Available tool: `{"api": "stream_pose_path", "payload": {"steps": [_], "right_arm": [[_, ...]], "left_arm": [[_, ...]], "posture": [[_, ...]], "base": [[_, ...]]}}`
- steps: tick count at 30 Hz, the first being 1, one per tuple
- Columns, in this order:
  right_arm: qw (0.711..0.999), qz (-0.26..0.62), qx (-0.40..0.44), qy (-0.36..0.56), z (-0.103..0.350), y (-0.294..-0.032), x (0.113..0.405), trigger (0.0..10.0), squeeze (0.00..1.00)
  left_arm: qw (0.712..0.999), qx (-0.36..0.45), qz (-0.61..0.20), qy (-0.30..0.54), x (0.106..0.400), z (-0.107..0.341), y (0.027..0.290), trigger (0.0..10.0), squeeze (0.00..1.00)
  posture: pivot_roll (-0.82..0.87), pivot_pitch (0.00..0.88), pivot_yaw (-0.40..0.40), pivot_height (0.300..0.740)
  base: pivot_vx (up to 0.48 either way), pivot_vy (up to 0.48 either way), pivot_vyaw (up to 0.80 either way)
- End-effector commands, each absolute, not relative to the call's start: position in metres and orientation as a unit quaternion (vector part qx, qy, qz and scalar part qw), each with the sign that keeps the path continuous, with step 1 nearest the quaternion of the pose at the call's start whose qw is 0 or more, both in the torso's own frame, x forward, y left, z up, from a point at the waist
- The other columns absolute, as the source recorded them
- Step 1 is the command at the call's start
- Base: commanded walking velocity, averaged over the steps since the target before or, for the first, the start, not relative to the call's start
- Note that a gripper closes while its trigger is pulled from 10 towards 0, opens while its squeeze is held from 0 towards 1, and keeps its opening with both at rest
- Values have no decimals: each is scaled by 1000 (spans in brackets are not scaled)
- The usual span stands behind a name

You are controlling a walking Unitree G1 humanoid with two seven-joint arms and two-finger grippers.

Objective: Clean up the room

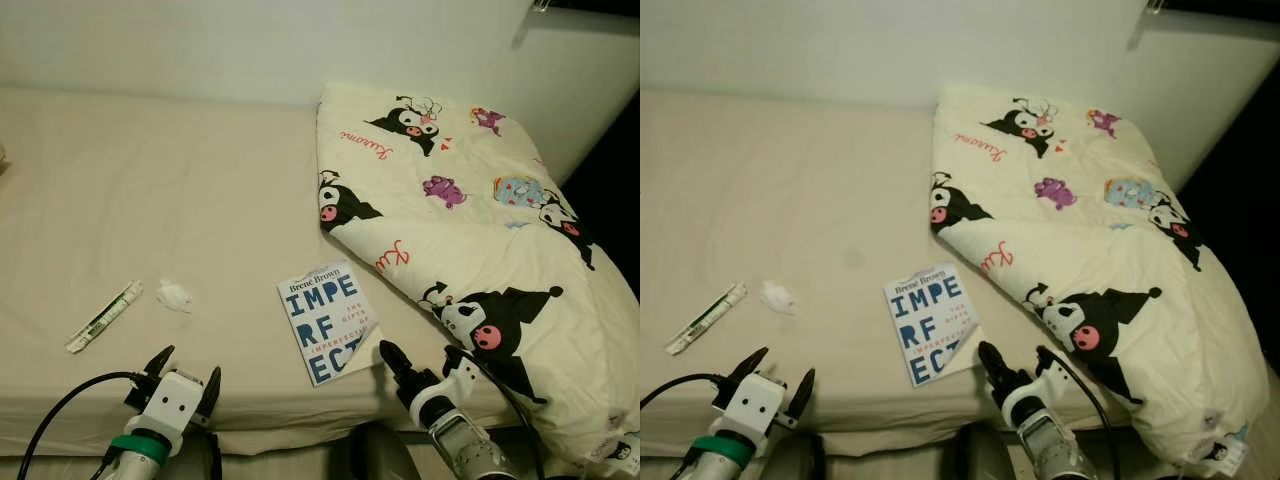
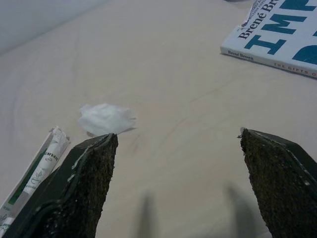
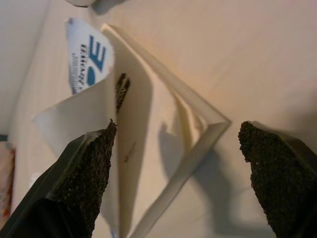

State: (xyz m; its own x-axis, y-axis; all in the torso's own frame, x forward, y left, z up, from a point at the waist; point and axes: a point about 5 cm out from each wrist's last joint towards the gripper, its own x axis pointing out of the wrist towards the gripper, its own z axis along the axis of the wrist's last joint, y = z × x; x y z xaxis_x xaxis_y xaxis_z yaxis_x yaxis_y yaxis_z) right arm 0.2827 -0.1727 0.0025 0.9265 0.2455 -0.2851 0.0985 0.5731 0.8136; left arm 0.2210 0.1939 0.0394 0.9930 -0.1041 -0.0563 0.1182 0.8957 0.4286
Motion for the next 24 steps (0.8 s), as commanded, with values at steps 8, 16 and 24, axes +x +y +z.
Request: {"api": "stream_pose_path", "payload": {"steps": [8,16,24], "right_arm": [[857,56,472,198,-1,-171,277,10000,1000],[859,45,464,212,-7,-169,276,10000,1000],[853,34,475,213,-6,-162,281,10000,1000]], "left_arm": [[974,217,-63,25,215,33,192,10000,0],[974,217,-64,23,214,34,192,10000,0],[972,222,-71,24,211,36,195,10000,0]], "posture": [[41,21,-65,588],[55,32,-62,588],[75,48,-52,588]], "base": [[0,0,0],[0,0,0],[0,0,0]]}}
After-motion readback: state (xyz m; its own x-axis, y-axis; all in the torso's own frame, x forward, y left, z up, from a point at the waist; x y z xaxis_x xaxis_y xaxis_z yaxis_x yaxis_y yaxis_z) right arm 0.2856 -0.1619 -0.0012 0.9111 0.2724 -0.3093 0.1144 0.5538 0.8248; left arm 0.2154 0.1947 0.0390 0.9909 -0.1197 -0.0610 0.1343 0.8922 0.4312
